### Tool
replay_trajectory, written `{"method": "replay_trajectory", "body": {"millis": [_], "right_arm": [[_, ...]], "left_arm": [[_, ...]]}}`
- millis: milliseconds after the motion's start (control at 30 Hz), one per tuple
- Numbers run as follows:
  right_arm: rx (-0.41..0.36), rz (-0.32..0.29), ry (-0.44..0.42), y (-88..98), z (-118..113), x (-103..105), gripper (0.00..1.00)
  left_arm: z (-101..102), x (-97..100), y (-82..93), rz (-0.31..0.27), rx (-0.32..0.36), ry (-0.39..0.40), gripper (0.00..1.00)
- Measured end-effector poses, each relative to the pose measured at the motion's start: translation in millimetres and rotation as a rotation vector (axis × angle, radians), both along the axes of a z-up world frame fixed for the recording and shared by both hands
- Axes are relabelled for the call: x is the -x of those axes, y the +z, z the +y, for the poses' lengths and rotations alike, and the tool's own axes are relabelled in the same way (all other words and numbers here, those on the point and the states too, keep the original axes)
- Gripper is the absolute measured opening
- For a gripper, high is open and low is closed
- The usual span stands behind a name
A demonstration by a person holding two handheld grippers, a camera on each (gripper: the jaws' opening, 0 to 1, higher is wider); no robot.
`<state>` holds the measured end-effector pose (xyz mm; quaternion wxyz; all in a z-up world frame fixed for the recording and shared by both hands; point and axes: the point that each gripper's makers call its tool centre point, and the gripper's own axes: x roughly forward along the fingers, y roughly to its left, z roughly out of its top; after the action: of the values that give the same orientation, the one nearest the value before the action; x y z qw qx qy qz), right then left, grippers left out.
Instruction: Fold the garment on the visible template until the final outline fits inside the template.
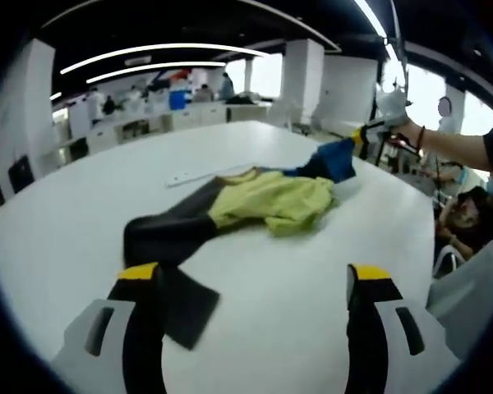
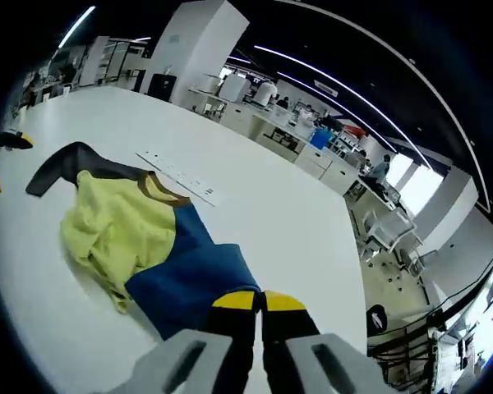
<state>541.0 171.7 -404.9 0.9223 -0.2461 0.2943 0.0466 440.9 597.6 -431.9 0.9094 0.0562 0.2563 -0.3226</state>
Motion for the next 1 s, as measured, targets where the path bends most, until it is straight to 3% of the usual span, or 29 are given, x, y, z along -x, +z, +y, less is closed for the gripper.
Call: {"method": "replay_trajectory", "body": {"millis": [133, 267, 667, 1000], "right_arm": [[-0.059, 0.005, -0.115, -5.9, -21.4, 5.5, 0.00], [-0.057, 0.023, -0.153, -13.3, -36.2, 9.6, 0.00], [0.005, 0.087, -0.181, -37.7, -65.6, 10.7, 0.00], [0.011, 0.142, -0.191, -60.2, -70.3, 12.9, 0.00]], "left_arm": [[-0.5, -0.4, 1.8, -0.011, -0.013, -0.005, 0.88], [-1.3, -0.3, 3.9, -0.019, -0.016, -0.011, 0.88], [-0.7, 2.4, 3.8, -0.018, -0.019, -0.016, 0.87], [0.8, 2.9, 2.0, -0.011, -0.021, -0.012, 0.86]]}}
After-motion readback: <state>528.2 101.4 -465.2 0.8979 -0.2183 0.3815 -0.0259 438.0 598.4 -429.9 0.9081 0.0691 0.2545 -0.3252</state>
